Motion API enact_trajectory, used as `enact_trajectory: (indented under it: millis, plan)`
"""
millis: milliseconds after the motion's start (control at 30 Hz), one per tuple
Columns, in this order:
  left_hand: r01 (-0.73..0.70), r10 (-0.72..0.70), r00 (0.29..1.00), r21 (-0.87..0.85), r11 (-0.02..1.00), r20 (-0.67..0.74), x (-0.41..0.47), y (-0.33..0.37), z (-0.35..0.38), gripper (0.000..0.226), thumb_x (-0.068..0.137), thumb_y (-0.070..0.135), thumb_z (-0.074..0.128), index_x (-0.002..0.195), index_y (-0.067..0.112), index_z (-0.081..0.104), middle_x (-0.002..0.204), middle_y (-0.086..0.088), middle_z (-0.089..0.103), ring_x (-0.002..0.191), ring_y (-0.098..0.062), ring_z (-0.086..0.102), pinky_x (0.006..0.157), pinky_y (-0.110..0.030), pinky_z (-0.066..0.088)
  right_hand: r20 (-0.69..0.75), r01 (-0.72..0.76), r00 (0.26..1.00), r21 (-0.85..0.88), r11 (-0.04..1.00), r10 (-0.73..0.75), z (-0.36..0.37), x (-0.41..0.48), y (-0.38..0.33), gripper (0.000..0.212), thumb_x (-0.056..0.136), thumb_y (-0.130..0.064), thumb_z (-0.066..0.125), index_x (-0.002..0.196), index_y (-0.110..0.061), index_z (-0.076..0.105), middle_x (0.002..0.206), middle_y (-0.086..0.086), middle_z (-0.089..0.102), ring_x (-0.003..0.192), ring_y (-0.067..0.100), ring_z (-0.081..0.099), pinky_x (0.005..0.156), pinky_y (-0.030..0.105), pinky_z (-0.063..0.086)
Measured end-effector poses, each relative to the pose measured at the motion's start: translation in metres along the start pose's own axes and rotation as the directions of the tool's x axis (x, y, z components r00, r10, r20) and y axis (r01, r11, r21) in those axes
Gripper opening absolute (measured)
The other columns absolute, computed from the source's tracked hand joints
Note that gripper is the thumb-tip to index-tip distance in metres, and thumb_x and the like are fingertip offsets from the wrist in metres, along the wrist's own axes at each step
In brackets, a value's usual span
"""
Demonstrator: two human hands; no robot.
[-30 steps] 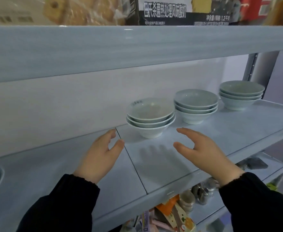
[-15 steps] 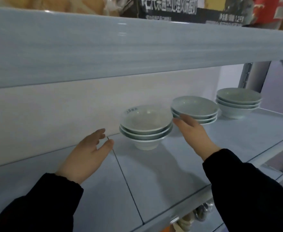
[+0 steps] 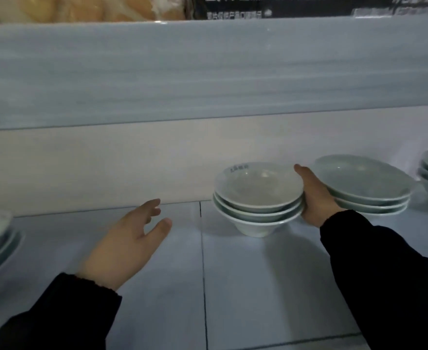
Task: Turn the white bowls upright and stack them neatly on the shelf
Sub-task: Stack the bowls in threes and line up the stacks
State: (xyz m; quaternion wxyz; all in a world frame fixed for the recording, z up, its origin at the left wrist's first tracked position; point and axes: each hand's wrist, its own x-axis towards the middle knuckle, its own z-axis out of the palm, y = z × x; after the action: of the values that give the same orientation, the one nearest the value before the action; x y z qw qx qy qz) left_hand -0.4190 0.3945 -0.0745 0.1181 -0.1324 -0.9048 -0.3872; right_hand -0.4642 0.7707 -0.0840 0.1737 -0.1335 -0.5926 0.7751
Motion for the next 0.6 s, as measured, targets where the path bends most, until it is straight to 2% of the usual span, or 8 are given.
enact_trajectory:
  millis: [100, 200, 367, 500, 600]
  plan:
    - [0.038, -0.036, 0.997, 0.026, 0.999, -0.062, -0.015, -0.002, -0.004, 0.052, 0.091, 0.051, 0.053, 0.140, 0.034, 0.047, 0.125, 0.021, 0.056, 0.117, 0.000, 0.052, 0.091, -0.021, 0.035, 0.055, -0.032, 0.998, 0.043, 0.999, 0.030, 0.001, 0.007, 0.004, 0.031, 0.092, -0.034, 0.055, 0.110, -0.012, 0.068, 0.108, 0.014, 0.074, 0.099, 0.028, 0.068, 0.097, 0.040, 0.048]
    - [0.068, -0.063, 0.994, 0.051, 0.996, -0.094, -0.025, -0.004, -0.006, 0.051, 0.092, 0.047, 0.055, 0.140, 0.031, 0.047, 0.124, 0.018, 0.058, 0.116, -0.002, 0.053, 0.089, -0.021, 0.036, 0.082, -0.057, 0.995, 0.071, 0.996, 0.051, 0.004, 0.008, 0.008, 0.024, 0.091, -0.026, 0.052, 0.098, -0.012, 0.069, 0.095, 0.012, 0.074, 0.098, 0.029, 0.065, 0.098, 0.040, 0.046]
    - [0.089, -0.084, 0.988, 0.032, 0.996, -0.133, -0.035, -0.004, -0.006, 0.050, 0.092, 0.042, 0.057, 0.139, 0.027, 0.049, 0.122, 0.015, 0.061, 0.113, -0.004, 0.055, 0.087, -0.021, 0.036, 0.124, -0.079, 0.990, 0.067, 0.995, 0.070, 0.019, 0.000, 0.015, 0.031, 0.089, -0.019, 0.051, 0.111, -0.004, 0.068, 0.102, 0.016, 0.071, 0.097, 0.030, 0.065, 0.100, 0.042, 0.047]
    - [0.068, -0.068, 0.991, 0.003, 0.998, -0.116, -0.038, -0.010, -0.016, 0.053, 0.092, 0.046, 0.055, 0.141, 0.028, 0.046, 0.125, 0.015, 0.059, 0.118, -0.006, 0.055, 0.088, -0.023, 0.038, 0.191, -0.085, 0.979, 0.050, 0.995, 0.074, 0.037, -0.016, 0.018, 0.021, 0.092, -0.016, 0.049, 0.095, -0.007, 0.068, 0.089, 0.012, 0.072, 0.088, 0.029, 0.066, 0.090, 0.040, 0.047]
    - [0.057, -0.057, 0.992, -0.007, 0.998, -0.114, -0.040, -0.015, -0.028, 0.055, 0.092, 0.048, 0.053, 0.142, 0.029, 0.045, 0.125, 0.016, 0.058, 0.119, -0.005, 0.055, 0.089, -0.023, 0.038, 0.204, -0.080, 0.977, 0.048, 0.996, 0.068, 0.049, -0.027, 0.023, 0.021, 0.093, -0.017, 0.050, 0.096, -0.007, 0.068, 0.088, 0.012, 0.073, 0.087, 0.030, 0.067, 0.090, 0.041, 0.048]
